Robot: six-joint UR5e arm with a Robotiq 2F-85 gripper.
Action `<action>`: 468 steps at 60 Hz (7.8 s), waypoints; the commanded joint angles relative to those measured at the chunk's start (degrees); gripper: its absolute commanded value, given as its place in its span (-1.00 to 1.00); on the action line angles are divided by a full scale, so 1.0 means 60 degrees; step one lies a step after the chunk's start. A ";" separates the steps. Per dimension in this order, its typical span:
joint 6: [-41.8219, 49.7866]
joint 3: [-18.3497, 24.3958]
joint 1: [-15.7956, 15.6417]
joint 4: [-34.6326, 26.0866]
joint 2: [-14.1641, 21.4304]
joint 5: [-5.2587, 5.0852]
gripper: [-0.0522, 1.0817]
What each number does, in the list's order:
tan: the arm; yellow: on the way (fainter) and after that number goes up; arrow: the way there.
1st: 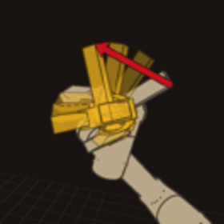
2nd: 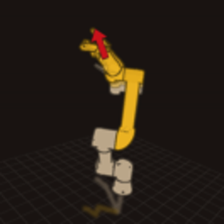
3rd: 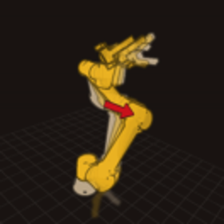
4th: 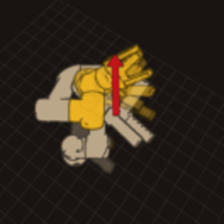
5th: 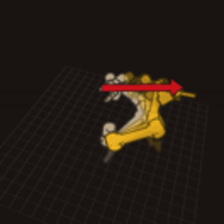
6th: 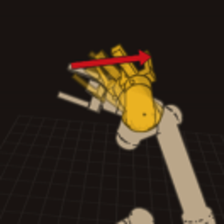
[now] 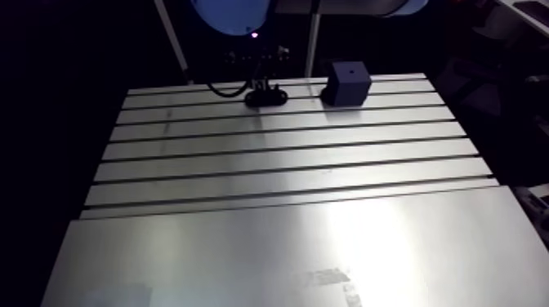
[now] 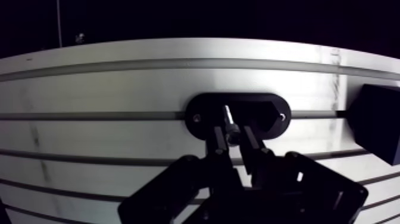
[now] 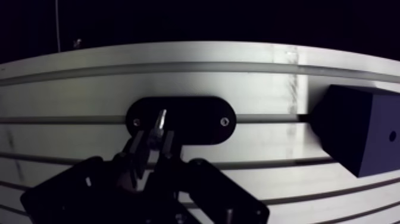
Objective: Pick up the M10 bolt and insert it into the hole until fully seated.
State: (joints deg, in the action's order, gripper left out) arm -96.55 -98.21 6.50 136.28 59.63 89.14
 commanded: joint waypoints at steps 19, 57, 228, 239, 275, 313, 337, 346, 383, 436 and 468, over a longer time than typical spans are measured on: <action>-0.0132 0.0143 -0.0070 -0.0071 0.0157 -0.0010 0.83; -0.0062 0.1465 0.0101 -0.1871 0.0537 0.0061 0.99; -0.0031 0.6123 0.2697 -0.8293 -0.1466 0.0417 0.99; 0.0000 0.6123 0.2697 -0.8293 -0.1481 0.0415 0.99; 0.0044 0.6021 0.2697 -0.8278 -0.1496 0.0415 0.99; 0.0044 0.5860 0.2682 -0.7941 -0.1496 0.0459 0.99; 0.0017 0.5831 0.2682 -0.7941 -0.1496 0.0488 0.99; 0.0013 0.5762 0.2682 -0.7941 -0.1496 0.0488 0.99; 0.0000 0.5667 0.2712 -0.7927 -0.1522 0.0473 0.98; -0.0044 0.5596 0.2682 -0.7753 -0.1627 0.0490 0.98; -0.0058 0.5581 0.2712 -0.7751 -0.1683 0.0488 0.98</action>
State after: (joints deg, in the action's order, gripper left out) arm -96.88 -64.68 22.72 89.74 49.76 92.08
